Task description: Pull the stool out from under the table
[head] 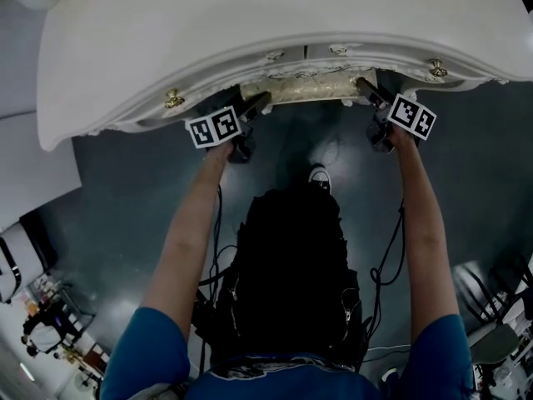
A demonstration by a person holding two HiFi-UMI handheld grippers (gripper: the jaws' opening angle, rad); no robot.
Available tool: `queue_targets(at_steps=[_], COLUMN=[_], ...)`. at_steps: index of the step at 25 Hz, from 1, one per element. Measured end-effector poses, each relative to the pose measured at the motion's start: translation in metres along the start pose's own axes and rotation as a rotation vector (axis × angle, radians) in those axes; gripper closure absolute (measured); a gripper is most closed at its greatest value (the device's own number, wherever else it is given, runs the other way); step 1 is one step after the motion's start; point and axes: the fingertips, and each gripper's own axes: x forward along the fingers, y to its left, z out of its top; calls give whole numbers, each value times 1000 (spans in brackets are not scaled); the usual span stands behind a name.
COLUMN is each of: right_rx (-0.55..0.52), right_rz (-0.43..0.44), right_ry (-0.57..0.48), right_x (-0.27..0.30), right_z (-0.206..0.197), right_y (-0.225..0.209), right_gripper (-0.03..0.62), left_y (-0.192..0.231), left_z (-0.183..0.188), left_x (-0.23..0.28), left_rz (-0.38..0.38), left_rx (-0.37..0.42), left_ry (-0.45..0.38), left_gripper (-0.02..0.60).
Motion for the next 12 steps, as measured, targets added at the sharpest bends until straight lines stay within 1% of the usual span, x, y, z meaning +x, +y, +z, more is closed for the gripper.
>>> queue_targets(at_steps=[5,12], right_rx=[29,52], right_rz=[-20,-38], right_ry=[14,30], right_x=[-17,-47], right_z=[-18,-51], right_y=[-2,-5], right_gripper=[263,263], left_y=[-4,-12], left_z=[-11,-44], left_x=[-6,-25], left_rz=[3,-3], left_rx=[12,16], left_ry=[38,85], left_gripper=[193,195])
